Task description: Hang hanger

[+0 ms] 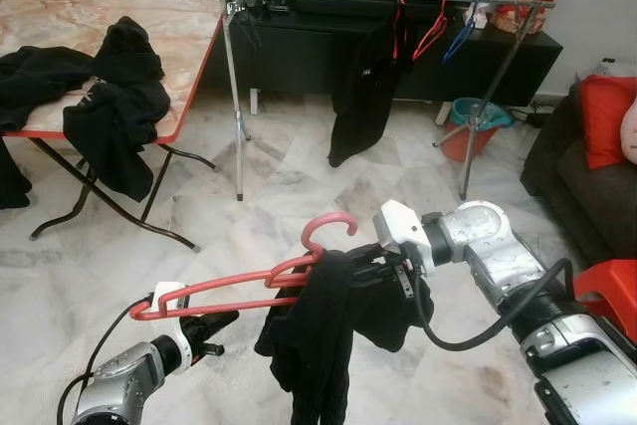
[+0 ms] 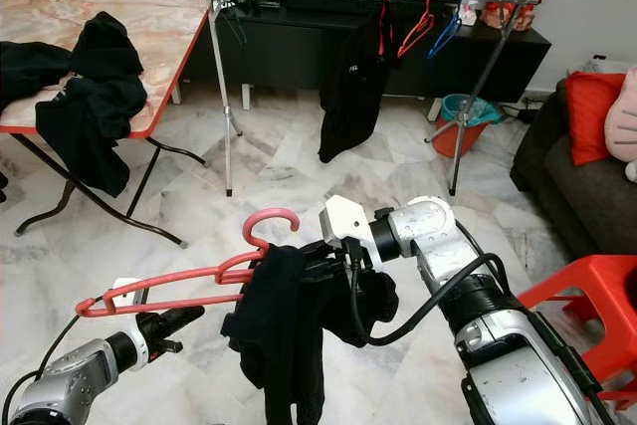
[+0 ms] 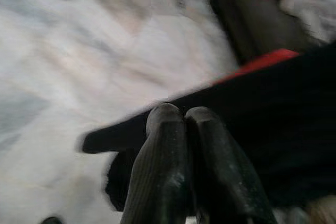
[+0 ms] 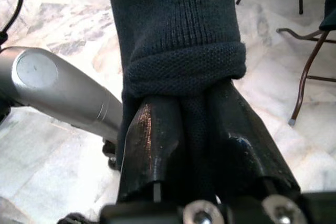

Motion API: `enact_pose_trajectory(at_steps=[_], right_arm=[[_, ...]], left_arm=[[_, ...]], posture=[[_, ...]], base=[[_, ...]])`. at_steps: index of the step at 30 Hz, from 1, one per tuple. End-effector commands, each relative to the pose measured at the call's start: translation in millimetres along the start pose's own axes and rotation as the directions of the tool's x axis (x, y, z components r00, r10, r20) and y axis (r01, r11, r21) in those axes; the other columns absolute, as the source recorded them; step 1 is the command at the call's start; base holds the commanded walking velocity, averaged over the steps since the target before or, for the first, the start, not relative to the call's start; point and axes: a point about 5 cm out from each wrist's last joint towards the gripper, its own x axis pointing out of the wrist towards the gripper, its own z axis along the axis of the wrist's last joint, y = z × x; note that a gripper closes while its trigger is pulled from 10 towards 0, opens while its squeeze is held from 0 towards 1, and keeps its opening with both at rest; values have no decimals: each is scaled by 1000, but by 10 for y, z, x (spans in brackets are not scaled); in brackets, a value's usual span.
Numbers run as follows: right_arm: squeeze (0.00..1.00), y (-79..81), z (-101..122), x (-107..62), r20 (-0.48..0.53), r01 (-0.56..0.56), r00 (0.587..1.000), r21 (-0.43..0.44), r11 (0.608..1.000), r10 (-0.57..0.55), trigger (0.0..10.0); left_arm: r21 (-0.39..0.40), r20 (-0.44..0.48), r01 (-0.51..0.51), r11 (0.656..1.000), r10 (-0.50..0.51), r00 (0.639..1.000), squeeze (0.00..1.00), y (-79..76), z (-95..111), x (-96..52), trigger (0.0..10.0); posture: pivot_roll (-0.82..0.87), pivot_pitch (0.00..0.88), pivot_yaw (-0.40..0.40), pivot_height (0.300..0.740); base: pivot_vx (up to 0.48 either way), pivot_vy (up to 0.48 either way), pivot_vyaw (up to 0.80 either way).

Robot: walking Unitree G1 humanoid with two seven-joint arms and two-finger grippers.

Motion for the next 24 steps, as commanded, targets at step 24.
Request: enact_pose_trajectory(at_steps=[24], right_arm=[[0,-73,79,223,44,-32,999,-22,999,33,0]], left_arm=[[5,-40,180,984,-179,983,1000,-206,58,24,10000]], posture=[[180,0,-113,732]], base=[[0,0,0]])
